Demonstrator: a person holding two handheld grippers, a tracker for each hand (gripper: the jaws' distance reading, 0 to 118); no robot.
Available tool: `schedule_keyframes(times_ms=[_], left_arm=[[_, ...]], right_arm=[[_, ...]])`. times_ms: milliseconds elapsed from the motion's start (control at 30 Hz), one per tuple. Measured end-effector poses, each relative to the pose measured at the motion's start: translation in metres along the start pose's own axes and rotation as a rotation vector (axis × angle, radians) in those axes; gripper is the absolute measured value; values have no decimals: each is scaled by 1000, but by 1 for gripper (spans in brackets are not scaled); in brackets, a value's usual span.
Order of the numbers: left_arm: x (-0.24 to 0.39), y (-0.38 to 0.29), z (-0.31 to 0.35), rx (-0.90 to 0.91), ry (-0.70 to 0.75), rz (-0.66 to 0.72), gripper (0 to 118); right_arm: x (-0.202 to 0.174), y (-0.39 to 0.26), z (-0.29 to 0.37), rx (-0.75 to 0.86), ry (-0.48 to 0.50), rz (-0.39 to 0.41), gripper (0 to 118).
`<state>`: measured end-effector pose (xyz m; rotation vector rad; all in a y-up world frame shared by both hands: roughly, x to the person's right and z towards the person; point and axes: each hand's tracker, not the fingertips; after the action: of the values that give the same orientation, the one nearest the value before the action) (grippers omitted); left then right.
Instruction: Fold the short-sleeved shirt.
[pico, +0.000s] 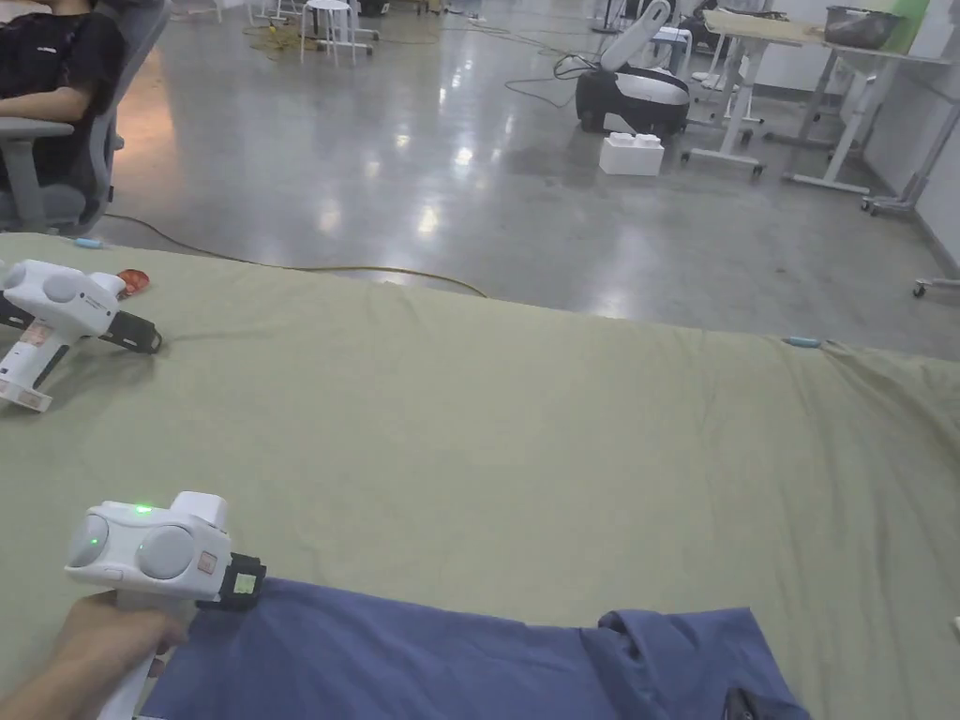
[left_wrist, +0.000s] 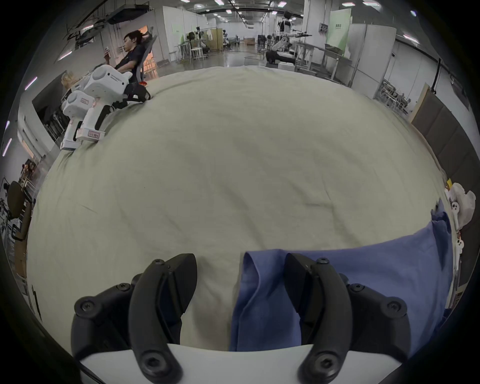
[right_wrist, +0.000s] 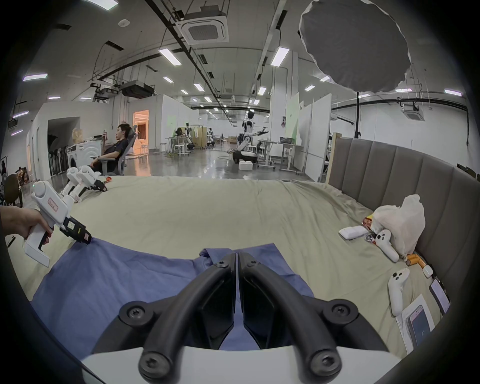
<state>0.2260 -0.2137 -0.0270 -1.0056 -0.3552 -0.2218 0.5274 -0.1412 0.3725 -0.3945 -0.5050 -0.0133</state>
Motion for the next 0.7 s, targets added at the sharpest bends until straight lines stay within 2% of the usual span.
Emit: schedule_keyframes(times_ms=[67, 100, 133, 200, 233, 300, 400, 433, 567, 600, 700], left_arm=[[8, 0, 1, -6, 15, 1, 61], [13, -1, 3, 7, 15, -24, 48], [17, -2, 5, 21, 2, -61, 30], [26, -5, 10, 36, -26, -129, 6], [27, -6, 11, 34, -34, -130, 3], [26, -9, 15, 39, -25, -112, 3], [20, -12, 25, 81, -34, -79, 2], [18, -14, 28, 94, -31, -83, 1], [14, -23, 49, 144, -36, -74, 1], [13, -25, 53, 147, -35, -71, 1], [14, -28, 60, 156, -30, -74, 1]], right_arm=[[6, -2, -3, -19, -14, -13, 2], [9, -2, -7, -39, -30, -20, 2], [13, -2, -11, -60, -49, -25, 2], [25, -1, -21, -116, -99, -36, 4], [32, 0, -28, -154, -114, -36, 10], [54, 5, -45, -224, -128, -72, 14], [95, 13, -79, -325, -77, -136, 67], [103, 16, -89, -351, -60, -131, 74], [126, 21, -130, -456, -19, -60, 74], [129, 19, -141, -493, 18, -61, 74], [130, 11, -166, -591, 46, -107, 71]])
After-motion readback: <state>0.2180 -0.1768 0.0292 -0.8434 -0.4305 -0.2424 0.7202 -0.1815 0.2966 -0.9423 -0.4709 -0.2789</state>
